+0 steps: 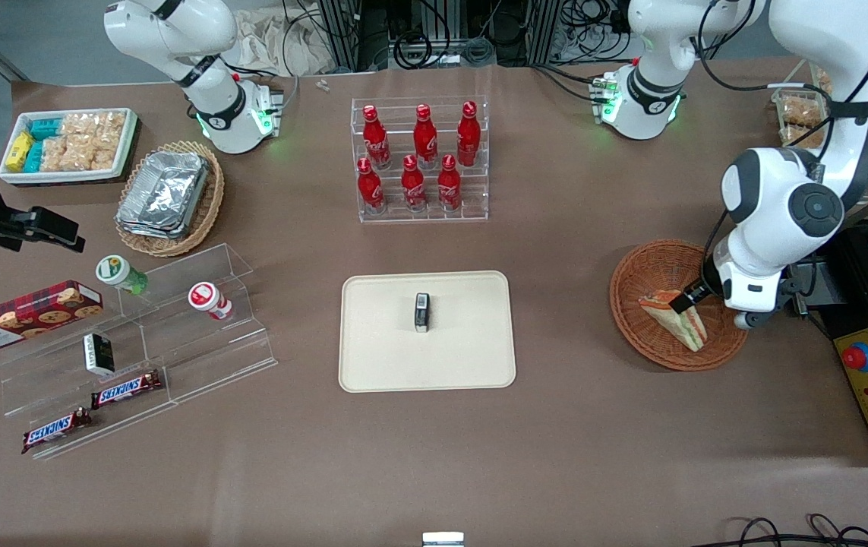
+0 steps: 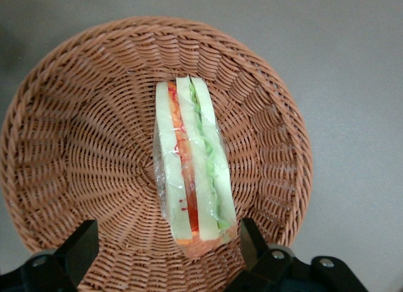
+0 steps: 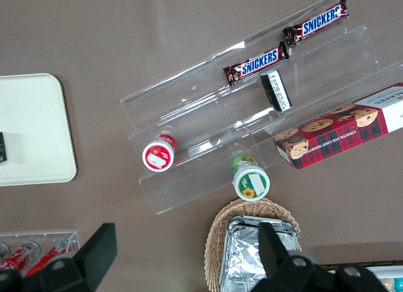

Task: Place sandwich from basket to tray
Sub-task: 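Close the left gripper on the wrapped sandwich in the basket, then lift the sandwich up out of the basket with the left gripper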

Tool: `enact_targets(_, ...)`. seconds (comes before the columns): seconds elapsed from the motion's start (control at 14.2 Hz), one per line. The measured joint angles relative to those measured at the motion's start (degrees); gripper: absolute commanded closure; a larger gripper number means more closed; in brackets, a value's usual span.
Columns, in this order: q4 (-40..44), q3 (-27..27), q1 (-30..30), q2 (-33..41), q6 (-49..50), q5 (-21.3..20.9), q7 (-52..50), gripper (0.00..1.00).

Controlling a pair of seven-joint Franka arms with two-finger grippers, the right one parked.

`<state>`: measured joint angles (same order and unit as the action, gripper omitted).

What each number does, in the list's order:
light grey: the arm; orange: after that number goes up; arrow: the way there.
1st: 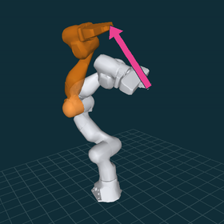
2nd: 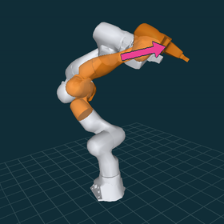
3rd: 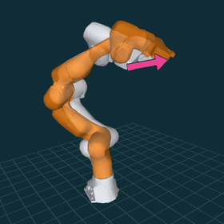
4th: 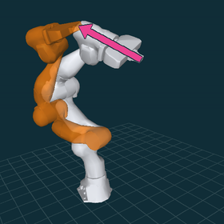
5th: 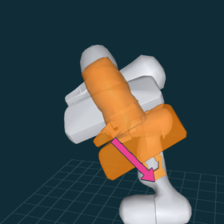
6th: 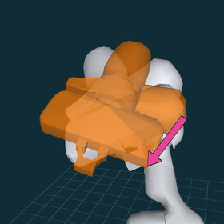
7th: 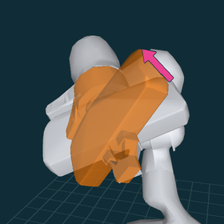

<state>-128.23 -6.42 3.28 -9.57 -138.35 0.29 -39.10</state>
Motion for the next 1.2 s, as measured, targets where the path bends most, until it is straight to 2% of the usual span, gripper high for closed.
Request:
enact_targets(0.7,-0.7,0.1,0.0,-4.7,-4.2,0.0,-2.7,0.00)
enact_targets(0.84,-0.8,0.1,0.0,-5.8,-5.3,0.0,-3.8,0.04)
enact_targets(0.91,-0.8,0.2,0.0,-6.3,-5.6,0.0,-4.1,0.23)
enact_targets(0.98,-0.8,0.2,0.0,-6.5,-5.8,0.0,-4.4,0.49)
enact_targets(1.05,-0.8,0.2,0.0,-6.6,-5.9,0.1,-4.9,0.65)
enact_targets(1.2,-0.7,0.2,0.0,-6.5,-6.1,0.1,-6.7,0.90)
